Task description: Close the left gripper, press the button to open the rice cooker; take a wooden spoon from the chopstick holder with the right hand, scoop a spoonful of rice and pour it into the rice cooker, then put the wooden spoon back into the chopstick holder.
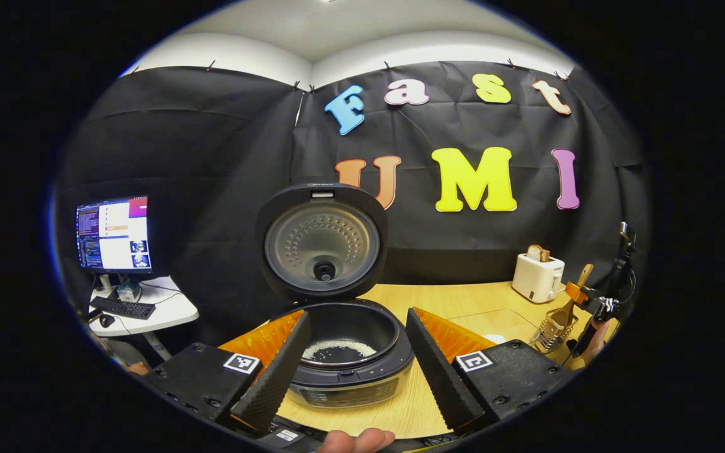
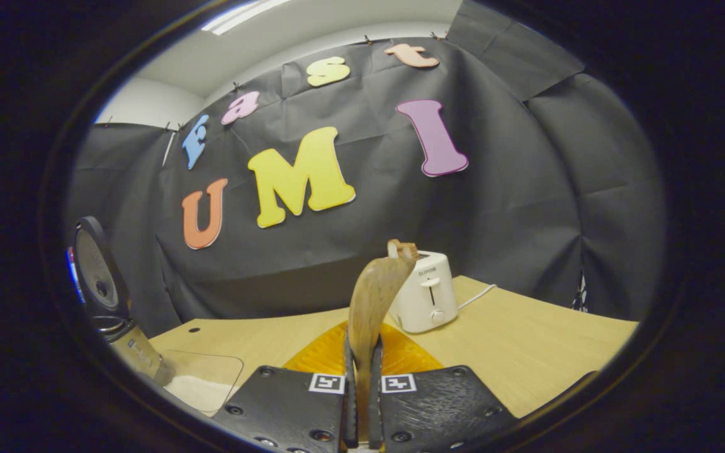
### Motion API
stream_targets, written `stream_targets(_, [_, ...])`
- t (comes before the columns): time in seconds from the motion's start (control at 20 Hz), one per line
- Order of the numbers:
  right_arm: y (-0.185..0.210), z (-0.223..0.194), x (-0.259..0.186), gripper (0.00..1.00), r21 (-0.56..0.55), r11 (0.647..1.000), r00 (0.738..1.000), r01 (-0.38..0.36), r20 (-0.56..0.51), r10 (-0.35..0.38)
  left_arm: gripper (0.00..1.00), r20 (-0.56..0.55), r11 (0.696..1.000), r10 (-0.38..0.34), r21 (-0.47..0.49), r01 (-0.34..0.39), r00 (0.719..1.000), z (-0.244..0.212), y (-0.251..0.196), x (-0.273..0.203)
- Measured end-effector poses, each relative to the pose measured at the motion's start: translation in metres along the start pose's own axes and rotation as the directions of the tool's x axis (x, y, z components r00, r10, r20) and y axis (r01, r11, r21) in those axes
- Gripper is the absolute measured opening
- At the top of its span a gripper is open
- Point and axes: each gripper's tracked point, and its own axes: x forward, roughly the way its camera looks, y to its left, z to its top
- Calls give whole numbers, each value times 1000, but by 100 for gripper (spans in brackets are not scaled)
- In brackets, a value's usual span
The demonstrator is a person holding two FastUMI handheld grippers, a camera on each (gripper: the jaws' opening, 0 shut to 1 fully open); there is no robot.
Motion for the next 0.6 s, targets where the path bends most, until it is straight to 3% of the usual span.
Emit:
stream_targets(0.3, [-12, 10, -9, 16, -10, 999, 999, 38, 27, -38, 97, 1, 1000, 4, -3, -4, 1000, -2, 11, -8])
stream_targets(0.45, [-19, 6, -11, 61, 7, 999, 999, 42, -4, -42, 97, 21, 1000, -11, -3, 11, 1000, 3, 9, -11])
stream_targets(0.5, [-21, 5, -13, 66, 21, 999, 999, 40, -17, -40, 97, 24, 1000, -13, -1, 13, 1000, 3, 9, -12])
stream_targets(0.55, [-20, 6, -14, 78, 40, 999, 999, 26, -22, -25, 97, 28, 1000, -12, 3, 12, 1000, 5, 7, -13])
stream_targets(0.6, [-19, 8, -17, 74, 53, 998, 1000, 14, -23, -12, 97, 32, 1000, -11, 8, 10, 999, 6, 7, -14])
